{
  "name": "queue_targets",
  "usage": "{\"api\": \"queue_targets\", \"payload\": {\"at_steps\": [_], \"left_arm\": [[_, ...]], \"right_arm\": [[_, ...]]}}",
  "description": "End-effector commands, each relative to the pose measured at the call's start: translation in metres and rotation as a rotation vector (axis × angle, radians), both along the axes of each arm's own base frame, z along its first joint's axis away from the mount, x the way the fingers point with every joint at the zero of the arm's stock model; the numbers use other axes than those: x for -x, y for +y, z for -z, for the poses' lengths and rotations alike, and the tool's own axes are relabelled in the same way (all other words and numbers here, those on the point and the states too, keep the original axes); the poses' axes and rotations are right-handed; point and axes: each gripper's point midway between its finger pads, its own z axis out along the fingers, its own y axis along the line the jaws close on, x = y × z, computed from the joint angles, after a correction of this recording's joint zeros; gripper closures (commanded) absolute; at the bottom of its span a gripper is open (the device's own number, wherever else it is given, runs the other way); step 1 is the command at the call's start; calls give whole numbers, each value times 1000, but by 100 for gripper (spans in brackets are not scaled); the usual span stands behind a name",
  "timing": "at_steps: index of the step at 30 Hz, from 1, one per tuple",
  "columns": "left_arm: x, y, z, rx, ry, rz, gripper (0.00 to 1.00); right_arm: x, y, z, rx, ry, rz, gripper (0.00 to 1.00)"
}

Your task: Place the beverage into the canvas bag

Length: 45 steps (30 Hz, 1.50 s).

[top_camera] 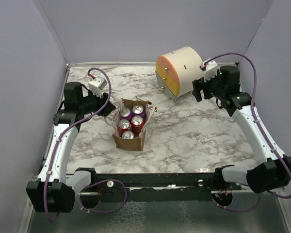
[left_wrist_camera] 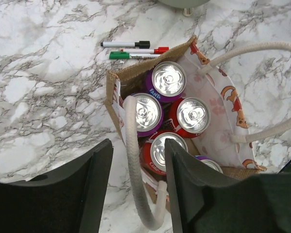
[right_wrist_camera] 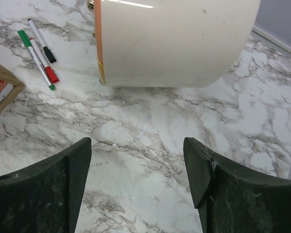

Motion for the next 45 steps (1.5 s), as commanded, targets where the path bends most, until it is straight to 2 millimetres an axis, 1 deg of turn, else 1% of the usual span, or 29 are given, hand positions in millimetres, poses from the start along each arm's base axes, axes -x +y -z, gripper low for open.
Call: {"api": "queue_targets", "payload": {"at_steps": [1,3,5,8,9,10,16,20,22,24,29,34,37,41,45], "left_arm": [[-6,6,-10,-28,-14,-20,44],[-8,9,-13,-47,-19,-26,33],[-12,14,-16,-74,-27,-46,22],[-20,24,-27,-133,-74,-81,3],[-23,29,-31,-158,-95,-100,1],[-28,37,-38,-187,-127,-132,1],[-53,72,-74,-278,-273,-330,1],[-67,84,-92,-297,-338,-406,1],[-73,89,-96,-292,-360,-447,1],[-76,90,-100,-272,-388,-472,1],[-76,84,-102,-194,-407,-473,1],[-71,88,-103,-173,-415,-493,1],[-65,92,-106,-153,-427,-531,1],[-58,97,-119,-129,-457,-574,1],[-49,93,-126,-115,-468,-556,1]], "right_arm": [[8,-7,-6,-33,-40,16,22],[9,-9,-1,-23,-31,23,20],[8,-11,-1,-17,-31,29,18],[6,-14,-2,-10,-32,50,10],[5,-17,-3,-7,-33,64,5],[4,-20,-4,-2,-39,79,0],[-3,-42,-9,25,-56,178,1],[-5,-51,-12,29,-91,212,1],[-4,-56,-13,25,-119,240,1],[-2,-60,-19,13,-163,266,1],[13,-68,-41,-9,-274,282,1],[20,-75,-55,-8,-310,297,1],[24,-74,-60,-13,-319,290,1],[31,-74,-72,-19,-340,282,0],[41,-76,-81,-22,-358,286,1]]}}
